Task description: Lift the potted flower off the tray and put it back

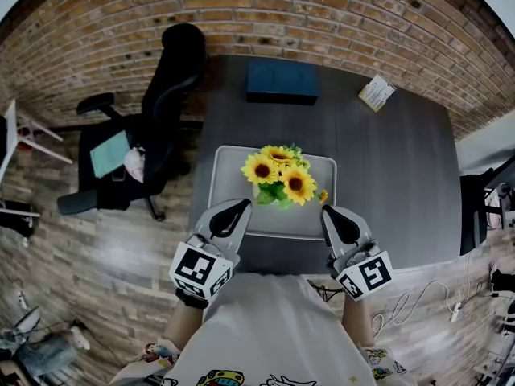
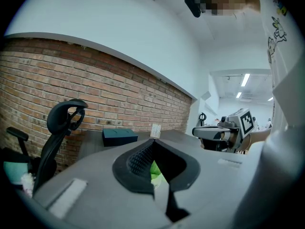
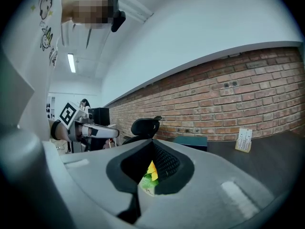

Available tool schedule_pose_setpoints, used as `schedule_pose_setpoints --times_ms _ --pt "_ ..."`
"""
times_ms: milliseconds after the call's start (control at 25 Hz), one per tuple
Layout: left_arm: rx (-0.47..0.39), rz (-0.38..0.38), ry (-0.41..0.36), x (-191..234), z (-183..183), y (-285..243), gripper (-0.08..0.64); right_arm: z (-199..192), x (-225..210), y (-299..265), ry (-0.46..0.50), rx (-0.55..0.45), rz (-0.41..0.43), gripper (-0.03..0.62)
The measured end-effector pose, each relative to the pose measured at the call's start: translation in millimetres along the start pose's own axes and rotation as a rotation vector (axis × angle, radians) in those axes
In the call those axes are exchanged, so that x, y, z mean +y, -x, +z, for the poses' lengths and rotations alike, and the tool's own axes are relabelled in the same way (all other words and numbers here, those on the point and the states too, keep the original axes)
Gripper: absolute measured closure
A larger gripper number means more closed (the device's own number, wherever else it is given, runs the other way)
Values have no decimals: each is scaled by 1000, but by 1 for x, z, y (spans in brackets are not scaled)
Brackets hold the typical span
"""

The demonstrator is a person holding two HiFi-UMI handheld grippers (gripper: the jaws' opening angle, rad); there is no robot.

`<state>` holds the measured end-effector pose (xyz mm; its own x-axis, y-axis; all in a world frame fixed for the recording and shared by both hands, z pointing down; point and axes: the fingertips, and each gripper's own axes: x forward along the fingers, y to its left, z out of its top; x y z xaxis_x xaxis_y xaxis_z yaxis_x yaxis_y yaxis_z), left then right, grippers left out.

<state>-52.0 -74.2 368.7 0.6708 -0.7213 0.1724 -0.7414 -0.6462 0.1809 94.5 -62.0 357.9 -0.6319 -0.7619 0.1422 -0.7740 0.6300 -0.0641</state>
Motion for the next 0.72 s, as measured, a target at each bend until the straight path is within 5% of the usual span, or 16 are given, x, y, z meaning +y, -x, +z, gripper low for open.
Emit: schedule_pose_setpoints --times_ms 720 --pt "-1 -1 6 1 -3 2 549 -4 -2 0 -4 5 -11 592"
